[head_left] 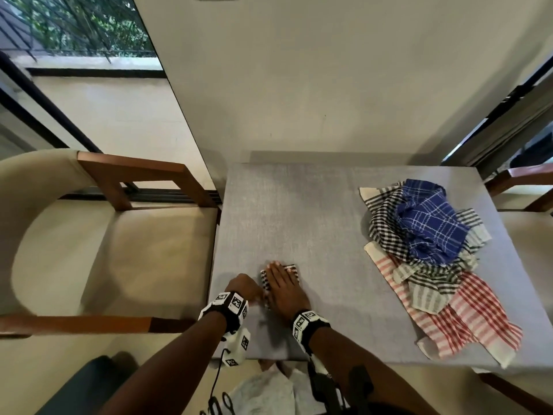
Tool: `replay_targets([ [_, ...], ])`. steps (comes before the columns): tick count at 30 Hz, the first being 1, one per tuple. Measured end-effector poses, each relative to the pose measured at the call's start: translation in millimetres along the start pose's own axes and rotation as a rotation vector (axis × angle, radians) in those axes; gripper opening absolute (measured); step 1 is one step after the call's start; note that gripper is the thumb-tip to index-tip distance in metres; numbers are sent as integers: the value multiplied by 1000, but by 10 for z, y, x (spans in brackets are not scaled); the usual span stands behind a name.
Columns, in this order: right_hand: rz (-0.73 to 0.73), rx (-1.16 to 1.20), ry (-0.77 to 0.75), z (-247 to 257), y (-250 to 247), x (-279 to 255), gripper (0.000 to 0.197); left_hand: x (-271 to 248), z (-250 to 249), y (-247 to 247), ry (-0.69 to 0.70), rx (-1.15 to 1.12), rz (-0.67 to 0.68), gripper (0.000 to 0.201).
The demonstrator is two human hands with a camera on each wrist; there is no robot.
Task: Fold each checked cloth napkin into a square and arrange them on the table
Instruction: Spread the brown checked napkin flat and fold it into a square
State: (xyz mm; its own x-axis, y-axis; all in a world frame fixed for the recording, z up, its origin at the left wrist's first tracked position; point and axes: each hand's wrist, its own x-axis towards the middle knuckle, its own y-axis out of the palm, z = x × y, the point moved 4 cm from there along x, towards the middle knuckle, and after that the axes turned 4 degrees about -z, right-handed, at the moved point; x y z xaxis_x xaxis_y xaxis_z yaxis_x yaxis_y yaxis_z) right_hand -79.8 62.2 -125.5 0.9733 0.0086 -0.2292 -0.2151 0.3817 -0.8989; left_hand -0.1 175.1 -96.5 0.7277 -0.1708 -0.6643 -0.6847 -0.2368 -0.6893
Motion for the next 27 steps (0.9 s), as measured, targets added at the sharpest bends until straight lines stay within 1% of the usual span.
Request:
replay_targets([
  [1, -7, 11, -8, -8, 16, -14, 61, -12, -60, -52, 84, 75, -84, 23],
  [3, -70, 13, -12, -11, 12, -56, 62, -18, -180, -171, 277, 75, -340, 27],
  [4, -89, 11, -9, -5, 24, -64, 63, -61, -254, -203, 409, 79, -413, 30],
  [5, -87, 7, -4, 1, 24, -63, 65, -116, -337, -199, 553, 115, -439, 33],
  [6, -91, 5, -4, 3, 39, -58, 67, -131, -376, -143, 674, 168, -416, 37],
  [7, -91, 4, 4, -3, 49, -60, 68, -138, -379, -61, 760, 225, -361, 44],
  [8, -92, 5, 15, -3, 56, -58, 69, -122, -331, 39, 810, 296, -315, 51],
  [10, -102, 10, 30, -13, 41, -45, 69, -69, -161, 222, 849, 395, -252, 59],
  [13, -87, 7, 29, -59, 69, -22, 69, -32, 5, 365, 783, 400, -233, 60],
  [16, -63, 6, 11, -82, 93, -21, 73, -50, 81, 346, 707, 339, -239, 63],
  [18, -64, 22, 3, -71, 58, -35, 75, -83, 111, 315, 728, 340, -268, 64],
  [20, -72, 41, -26, -58, 6, -55, 77, -137, 96, 287, 785, 390, -329, 63],
  [21, -74, 59, -50, -63, -31, -57, 78, -148, 71, 281, 824, 406, -335, 62],
  [23, -103, 129, -96, -111, -90, -79, 79, -161, 22, 284, 904, 422, -319, 61],
  [24, -107, 196, -92, -154, -119, -105, 79, -156, 16, 292, 921, 422, -297, 61],
  [27, -185, 347, -21, -286, -233, -143, 78, -106, -2, 324, 878, 455, -243, 67],
])
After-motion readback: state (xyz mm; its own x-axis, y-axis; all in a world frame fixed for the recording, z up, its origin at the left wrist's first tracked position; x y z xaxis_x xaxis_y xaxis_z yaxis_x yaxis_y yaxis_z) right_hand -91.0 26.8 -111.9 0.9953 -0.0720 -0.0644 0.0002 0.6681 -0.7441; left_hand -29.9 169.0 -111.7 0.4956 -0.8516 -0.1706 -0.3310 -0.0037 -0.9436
